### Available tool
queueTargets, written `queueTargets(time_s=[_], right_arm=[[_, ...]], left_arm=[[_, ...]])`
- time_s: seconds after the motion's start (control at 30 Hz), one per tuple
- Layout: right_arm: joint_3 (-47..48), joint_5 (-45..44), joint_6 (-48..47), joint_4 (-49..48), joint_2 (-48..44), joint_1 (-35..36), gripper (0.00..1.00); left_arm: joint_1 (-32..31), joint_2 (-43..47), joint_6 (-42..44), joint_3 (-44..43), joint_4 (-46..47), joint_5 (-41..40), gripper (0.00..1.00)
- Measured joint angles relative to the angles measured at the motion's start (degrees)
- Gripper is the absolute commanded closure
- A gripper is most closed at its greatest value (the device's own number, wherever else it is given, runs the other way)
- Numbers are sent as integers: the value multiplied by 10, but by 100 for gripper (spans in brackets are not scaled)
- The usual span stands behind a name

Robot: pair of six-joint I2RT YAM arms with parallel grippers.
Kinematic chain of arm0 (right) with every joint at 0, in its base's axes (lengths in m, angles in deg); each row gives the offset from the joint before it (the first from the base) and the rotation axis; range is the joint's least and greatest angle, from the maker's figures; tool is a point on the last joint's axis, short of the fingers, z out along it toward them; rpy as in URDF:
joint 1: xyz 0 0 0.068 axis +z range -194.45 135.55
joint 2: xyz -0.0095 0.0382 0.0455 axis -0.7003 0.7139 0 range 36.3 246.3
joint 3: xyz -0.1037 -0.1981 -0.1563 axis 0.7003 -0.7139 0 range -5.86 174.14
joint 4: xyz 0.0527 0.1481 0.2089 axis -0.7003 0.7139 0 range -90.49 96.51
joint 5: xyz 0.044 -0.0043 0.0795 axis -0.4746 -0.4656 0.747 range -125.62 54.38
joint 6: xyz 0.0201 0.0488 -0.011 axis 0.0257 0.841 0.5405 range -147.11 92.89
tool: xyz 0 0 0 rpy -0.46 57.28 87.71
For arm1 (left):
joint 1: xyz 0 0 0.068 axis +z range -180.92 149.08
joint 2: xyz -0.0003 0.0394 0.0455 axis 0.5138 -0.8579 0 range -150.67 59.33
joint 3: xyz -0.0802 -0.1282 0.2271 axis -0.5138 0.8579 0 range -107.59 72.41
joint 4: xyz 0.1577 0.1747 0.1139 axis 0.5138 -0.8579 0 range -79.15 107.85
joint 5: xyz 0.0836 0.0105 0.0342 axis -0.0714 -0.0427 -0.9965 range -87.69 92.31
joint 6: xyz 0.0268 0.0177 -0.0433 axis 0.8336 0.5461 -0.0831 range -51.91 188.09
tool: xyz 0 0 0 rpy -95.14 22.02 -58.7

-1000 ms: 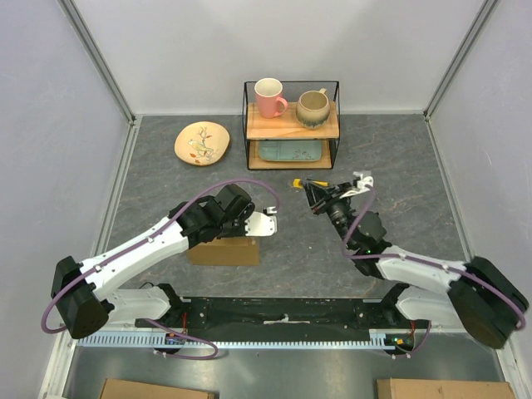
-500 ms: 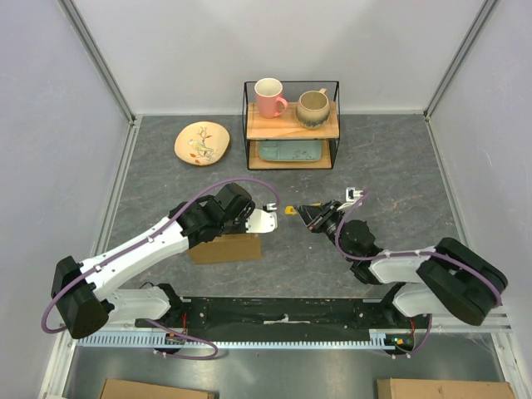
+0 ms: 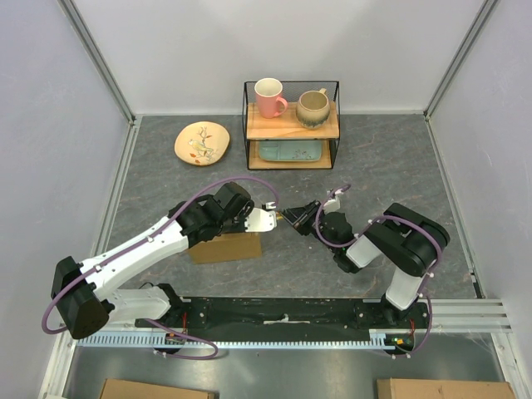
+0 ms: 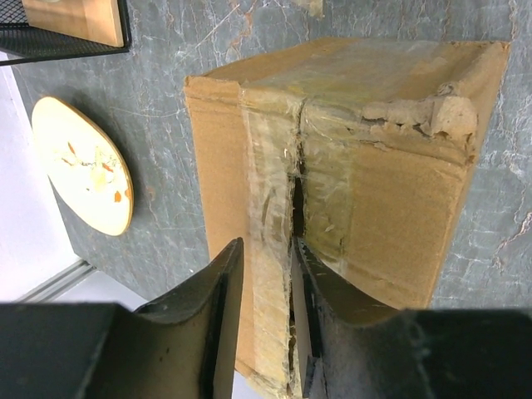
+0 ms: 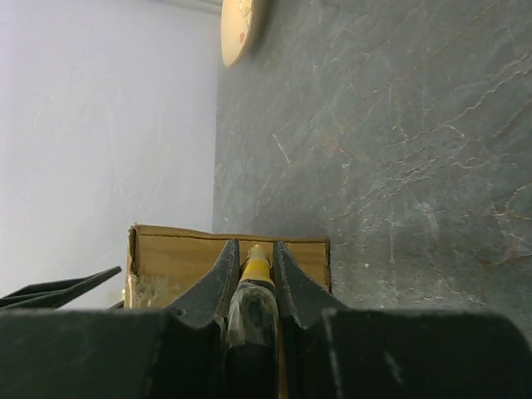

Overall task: Unpack the express box
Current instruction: Cut the express box at the center of the board.

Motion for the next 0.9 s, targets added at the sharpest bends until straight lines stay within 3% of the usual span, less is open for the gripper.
queueTargets(time_s=[0.1, 0.17, 0.2, 0.23, 0.47, 0.9], right_arm=[[6, 3, 16, -2, 3, -1, 100], [11, 4, 21, -3, 3, -2, 100], [13, 4, 23, -4, 3, -3, 100], [15, 4, 25, -5, 3, -4, 100], [55, 4, 37, -6, 3, -8, 100], [68, 4, 65, -6, 10, -8, 100]], left_arm=[[2, 0, -2, -3, -5, 0, 38], [5, 0, -5, -18, -12, 1, 31], [8, 0, -7, -30, -14, 1, 3], [11, 0, -9, -45, -16, 3, 1], [33, 1, -33, -124, -21, 49, 1], [68, 0, -63, -125, -120, 242, 0]])
